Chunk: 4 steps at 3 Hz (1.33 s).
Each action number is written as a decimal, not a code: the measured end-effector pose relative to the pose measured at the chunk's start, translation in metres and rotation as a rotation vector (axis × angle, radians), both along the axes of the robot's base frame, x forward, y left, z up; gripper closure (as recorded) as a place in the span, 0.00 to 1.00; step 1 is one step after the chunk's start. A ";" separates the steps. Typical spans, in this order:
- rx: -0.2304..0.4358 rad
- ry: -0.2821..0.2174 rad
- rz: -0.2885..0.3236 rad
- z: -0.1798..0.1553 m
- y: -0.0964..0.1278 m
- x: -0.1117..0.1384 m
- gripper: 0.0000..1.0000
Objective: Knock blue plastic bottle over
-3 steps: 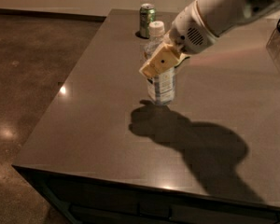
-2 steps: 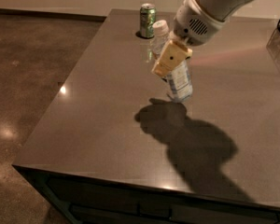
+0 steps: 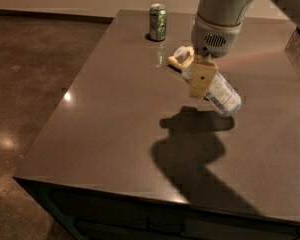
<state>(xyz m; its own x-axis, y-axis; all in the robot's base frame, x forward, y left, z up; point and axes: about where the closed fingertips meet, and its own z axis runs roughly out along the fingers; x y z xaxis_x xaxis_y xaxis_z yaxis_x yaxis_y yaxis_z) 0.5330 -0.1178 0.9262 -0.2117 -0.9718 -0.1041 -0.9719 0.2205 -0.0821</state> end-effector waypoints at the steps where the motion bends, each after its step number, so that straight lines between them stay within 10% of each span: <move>1: -0.126 0.021 0.021 -0.020 -0.017 0.003 0.82; 4: -0.282 0.103 0.061 -0.076 -0.038 -0.002 0.12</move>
Offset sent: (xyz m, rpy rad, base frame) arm -0.0126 -0.0530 -0.0614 -0.3632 0.1546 0.0480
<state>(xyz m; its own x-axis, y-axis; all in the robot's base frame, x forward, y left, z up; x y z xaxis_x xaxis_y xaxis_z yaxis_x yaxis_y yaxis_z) 0.5311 -0.1554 0.8505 -0.1479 -0.9705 0.1902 -0.9890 0.1445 -0.0317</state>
